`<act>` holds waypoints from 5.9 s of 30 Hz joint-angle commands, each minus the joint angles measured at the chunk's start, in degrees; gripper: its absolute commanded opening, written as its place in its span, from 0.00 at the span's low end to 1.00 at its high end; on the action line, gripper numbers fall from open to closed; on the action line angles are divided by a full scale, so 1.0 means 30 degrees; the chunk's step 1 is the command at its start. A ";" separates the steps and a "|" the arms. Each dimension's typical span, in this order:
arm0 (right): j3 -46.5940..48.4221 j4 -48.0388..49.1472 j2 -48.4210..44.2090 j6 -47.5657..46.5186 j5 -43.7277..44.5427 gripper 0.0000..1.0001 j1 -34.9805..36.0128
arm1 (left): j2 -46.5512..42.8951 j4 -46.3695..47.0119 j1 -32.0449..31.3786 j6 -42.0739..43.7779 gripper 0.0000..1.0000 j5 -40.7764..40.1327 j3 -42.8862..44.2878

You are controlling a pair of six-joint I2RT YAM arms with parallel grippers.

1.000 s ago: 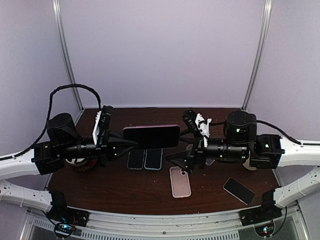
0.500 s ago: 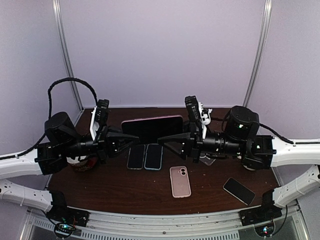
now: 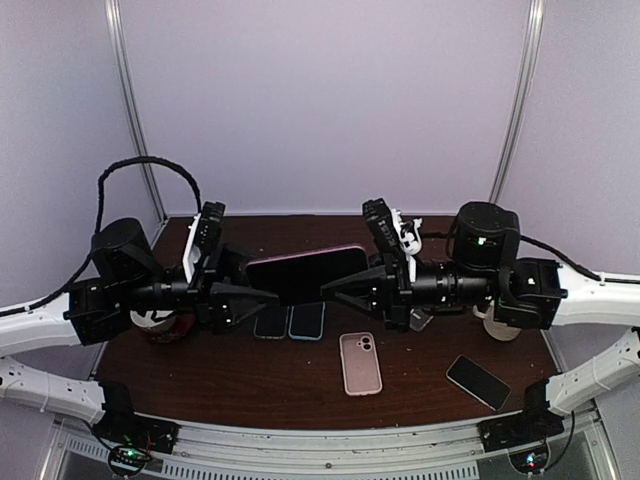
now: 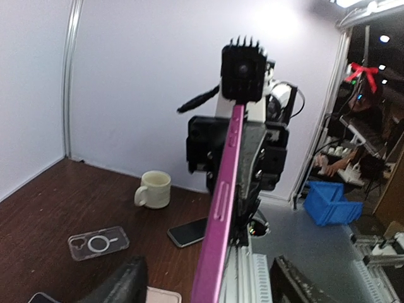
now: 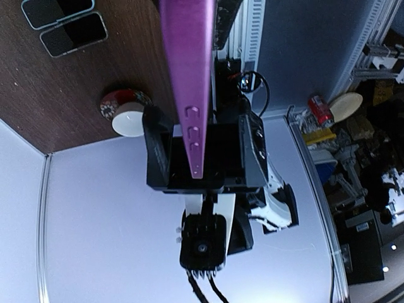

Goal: Put the phone into the phone case
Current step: Pass from the left arm to the right, then pass from the right arm to the left, then pass from the left arm to the right, then move the phone case to the center of the board.

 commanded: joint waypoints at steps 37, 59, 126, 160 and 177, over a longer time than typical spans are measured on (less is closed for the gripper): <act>1.1793 -1.9706 0.3294 -0.7869 0.0878 0.00 0.0108 | 0.3161 -0.7988 -0.2053 0.6908 0.02 -0.1723 0.3816; 0.2215 0.2113 0.2953 0.3832 1.1174 0.99 0.1328 | 0.1813 0.4233 -0.2061 0.4812 0.00 -1.1857 -0.1417; 0.1904 -1.2364 0.7045 1.1890 1.6332 0.22 0.0240 | 0.8702 -0.8182 -0.1898 0.2393 0.66 -0.8895 -0.0340; -0.3276 -1.3964 0.0840 1.0222 1.2439 0.21 -0.3547 | 1.9581 -1.0847 -0.3287 0.4563 0.29 -0.4805 0.9935; 0.0979 -1.0695 0.7570 0.9386 1.0231 0.10 -0.2062 | 1.1329 -0.8468 0.1511 -0.1139 0.49 -0.8830 0.2853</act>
